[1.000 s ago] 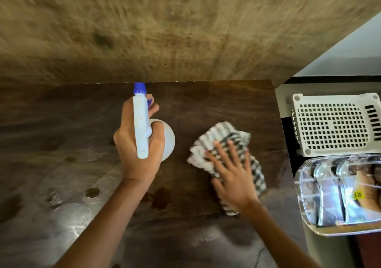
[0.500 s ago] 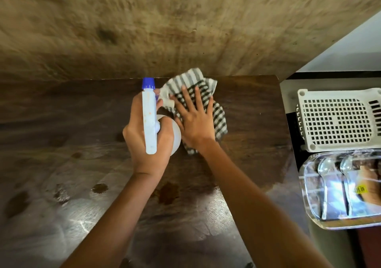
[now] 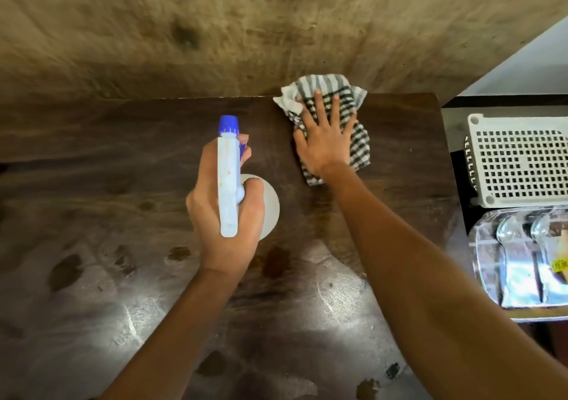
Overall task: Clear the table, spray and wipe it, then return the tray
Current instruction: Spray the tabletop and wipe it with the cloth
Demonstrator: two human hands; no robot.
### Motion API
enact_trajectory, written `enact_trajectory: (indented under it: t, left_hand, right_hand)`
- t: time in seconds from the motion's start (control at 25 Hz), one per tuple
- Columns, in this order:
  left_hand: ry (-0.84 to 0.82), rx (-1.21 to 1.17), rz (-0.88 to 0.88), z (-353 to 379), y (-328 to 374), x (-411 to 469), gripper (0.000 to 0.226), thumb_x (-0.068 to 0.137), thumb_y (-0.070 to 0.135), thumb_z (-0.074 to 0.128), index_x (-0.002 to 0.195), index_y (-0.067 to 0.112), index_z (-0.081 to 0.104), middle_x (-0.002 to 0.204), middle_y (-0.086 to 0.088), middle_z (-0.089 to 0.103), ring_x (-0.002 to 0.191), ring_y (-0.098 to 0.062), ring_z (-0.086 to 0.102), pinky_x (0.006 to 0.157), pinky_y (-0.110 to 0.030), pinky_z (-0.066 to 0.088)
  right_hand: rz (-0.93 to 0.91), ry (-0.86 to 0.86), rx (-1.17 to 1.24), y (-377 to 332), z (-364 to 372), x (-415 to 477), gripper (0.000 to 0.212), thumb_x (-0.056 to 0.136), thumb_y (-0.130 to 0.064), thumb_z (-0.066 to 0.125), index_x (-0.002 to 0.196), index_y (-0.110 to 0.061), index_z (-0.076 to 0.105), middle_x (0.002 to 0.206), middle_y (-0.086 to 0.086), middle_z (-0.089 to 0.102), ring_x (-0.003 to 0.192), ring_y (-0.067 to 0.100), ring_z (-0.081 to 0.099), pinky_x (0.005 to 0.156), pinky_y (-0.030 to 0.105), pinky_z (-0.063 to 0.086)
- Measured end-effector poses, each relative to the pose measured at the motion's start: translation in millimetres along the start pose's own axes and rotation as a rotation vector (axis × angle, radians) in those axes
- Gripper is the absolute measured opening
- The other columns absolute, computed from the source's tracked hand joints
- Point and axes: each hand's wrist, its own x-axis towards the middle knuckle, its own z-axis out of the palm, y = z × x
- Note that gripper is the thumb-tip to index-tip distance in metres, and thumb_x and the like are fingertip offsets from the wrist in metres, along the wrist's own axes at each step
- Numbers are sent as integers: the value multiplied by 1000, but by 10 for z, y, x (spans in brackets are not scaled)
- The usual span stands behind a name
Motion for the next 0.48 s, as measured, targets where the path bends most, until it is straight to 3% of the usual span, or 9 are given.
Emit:
enact_trajectory:
  t: [0.16,0.24,0.36,0.48]
  left_hand:
    - [-26,6,11,-56,6,-96,49,75,-7,52,119,15,47,111,5,59,104,-19,65,88,-33,53]
    - [-41,0,0,-61,-1,-124,48,76,-6,52,121,9,48,113,4,59,104,-17,65,88,-27,52]
    - [-77,-7,-26,2,13,-181,45,78,-3,54,121,10,48,112,14,57,105,-11,63,86,-18,50]
    - [-89,-12,-50,88,11,-218,48,79,3,56,126,4,46,117,5,58,106,-15,63,88,-23,51]
  right_hand:
    - [-248,33,-74,-99,296,-1041,60,93,-47,20,149,-27,12,158,2,4,144,29,-5,113,58,-3]
    - [-257,23,-72,242,364,-1556,65,86,-45,25,148,-28,16,157,0,11,145,27,1,113,56,0]
    - [-12,73,-45,1136,262,-1629,71,80,-45,24,146,-20,26,155,2,14,144,27,6,112,59,9]
    - [268,91,34,1687,84,-1268,71,83,-46,16,141,-11,36,158,3,9,145,24,0,114,55,4]
